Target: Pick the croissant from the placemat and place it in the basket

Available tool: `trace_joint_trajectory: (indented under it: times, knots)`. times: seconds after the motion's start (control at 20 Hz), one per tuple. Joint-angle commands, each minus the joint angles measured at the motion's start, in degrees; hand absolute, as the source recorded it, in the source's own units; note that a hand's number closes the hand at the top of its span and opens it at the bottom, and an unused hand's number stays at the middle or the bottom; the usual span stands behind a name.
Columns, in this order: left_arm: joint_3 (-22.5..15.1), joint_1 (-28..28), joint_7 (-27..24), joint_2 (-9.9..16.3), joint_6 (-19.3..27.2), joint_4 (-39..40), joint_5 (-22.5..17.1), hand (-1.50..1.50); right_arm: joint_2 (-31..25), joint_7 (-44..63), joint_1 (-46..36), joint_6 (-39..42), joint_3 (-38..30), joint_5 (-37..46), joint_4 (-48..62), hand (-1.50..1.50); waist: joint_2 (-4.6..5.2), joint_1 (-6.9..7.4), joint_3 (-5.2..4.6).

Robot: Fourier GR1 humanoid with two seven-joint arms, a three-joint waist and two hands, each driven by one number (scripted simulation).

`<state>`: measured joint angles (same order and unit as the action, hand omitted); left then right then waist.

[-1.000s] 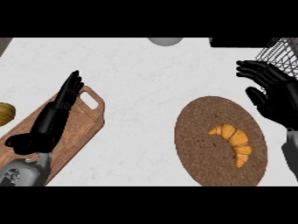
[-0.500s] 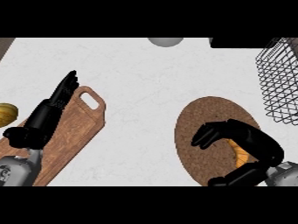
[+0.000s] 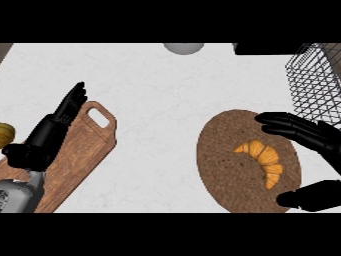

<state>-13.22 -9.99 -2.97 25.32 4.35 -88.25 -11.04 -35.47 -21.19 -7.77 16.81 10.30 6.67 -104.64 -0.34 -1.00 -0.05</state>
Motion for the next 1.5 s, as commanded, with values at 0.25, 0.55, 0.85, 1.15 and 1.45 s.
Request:
trace_joint_trajectory:
  times: [0.25,0.55,0.85,1.15,1.45]
  knots:
    - [2.6,-0.2,0.5,2.1,-2.4,-0.7,-1.3,0.00,-19.9,12.7,-5.2,14.2,-3.0,7.1,-7.6,-1.50,0.00,0.70,-0.16]
    - [0.3,-1.0,0.9,-1.9,-0.8,0.6,2.5,0.00,-26.1,9.2,-5.8,27.1,-8.3,0.7,-4.4,-1.50,0.33,0.74,0.02]
    - [5.6,0.3,0.4,0.9,-6.9,-0.9,-0.2,0.00,-26.6,0.7,-7.9,32.2,-15.2,2.6,4.4,-1.50,0.39,1.31,0.05]
    - [3.9,0.4,1.1,-4.8,-3.9,-0.8,5.0,0.00,-22.2,-4.5,1.2,26.8,-16.7,11.1,0.9,-1.50,0.28,0.71,0.08]
    - [5.6,-0.2,0.7,-4.6,-6.0,-0.3,5.2,0.00,-13.3,-2.0,-0.5,21.9,-8.7,14.2,5.4,-1.50,0.43,1.17,0.07]
